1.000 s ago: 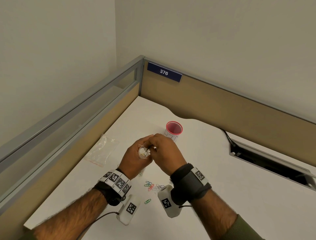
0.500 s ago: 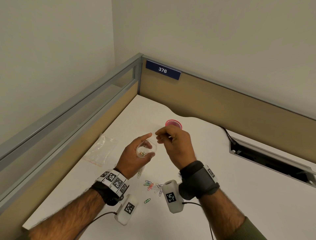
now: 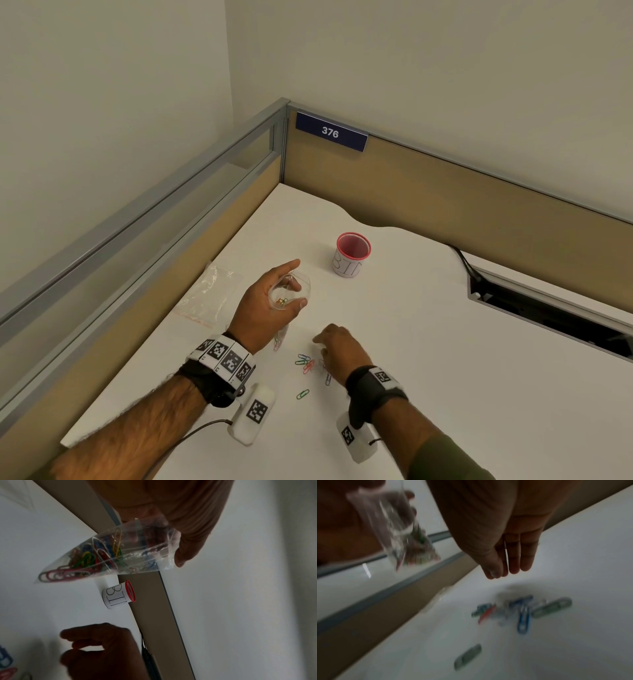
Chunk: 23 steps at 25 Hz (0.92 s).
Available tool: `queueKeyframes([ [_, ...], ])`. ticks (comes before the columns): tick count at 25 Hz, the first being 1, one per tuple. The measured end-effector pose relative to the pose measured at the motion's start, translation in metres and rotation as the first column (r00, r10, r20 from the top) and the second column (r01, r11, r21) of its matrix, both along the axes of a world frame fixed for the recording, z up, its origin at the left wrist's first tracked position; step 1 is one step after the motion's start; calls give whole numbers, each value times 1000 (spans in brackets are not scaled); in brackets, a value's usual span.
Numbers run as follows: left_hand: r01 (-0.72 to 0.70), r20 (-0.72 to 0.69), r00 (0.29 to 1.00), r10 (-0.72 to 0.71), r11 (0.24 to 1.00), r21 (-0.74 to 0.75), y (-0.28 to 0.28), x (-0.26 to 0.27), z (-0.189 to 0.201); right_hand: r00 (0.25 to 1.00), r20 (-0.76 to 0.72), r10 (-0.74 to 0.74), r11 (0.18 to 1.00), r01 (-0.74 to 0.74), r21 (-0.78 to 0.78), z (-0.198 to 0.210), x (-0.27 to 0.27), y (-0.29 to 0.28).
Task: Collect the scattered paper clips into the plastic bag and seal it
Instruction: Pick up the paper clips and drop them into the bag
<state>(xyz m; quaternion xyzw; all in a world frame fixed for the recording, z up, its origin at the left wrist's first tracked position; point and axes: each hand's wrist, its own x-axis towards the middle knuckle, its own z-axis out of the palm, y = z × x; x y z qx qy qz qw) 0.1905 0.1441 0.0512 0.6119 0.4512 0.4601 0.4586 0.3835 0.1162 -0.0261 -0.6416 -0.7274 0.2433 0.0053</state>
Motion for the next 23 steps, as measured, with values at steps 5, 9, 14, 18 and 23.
queueKeyframes([
  [5,-25,-7,1000,25,1000,-1,1,-6,-1,979,55,194,981,-194,1,-21,-20,-16],
  [9,-40,-4,999,40,999,-8,2,-10,-4,968,82,239,969,-243,52,-24,-11,-42],
  [14,-22,-3,1000,22,1000,-16,1,-6,-6,923,36,383,915,-384,126,-28,-19,-51],
  [18,-22,-4,1000,22,1000,-14,3,-4,-4,917,136,374,908,-392,145,-38,-3,-47],
  [23,-19,-3,1000,19,1000,-11,6,-4,-5,999,-17,42,988,-39,150,-18,39,-36],
])
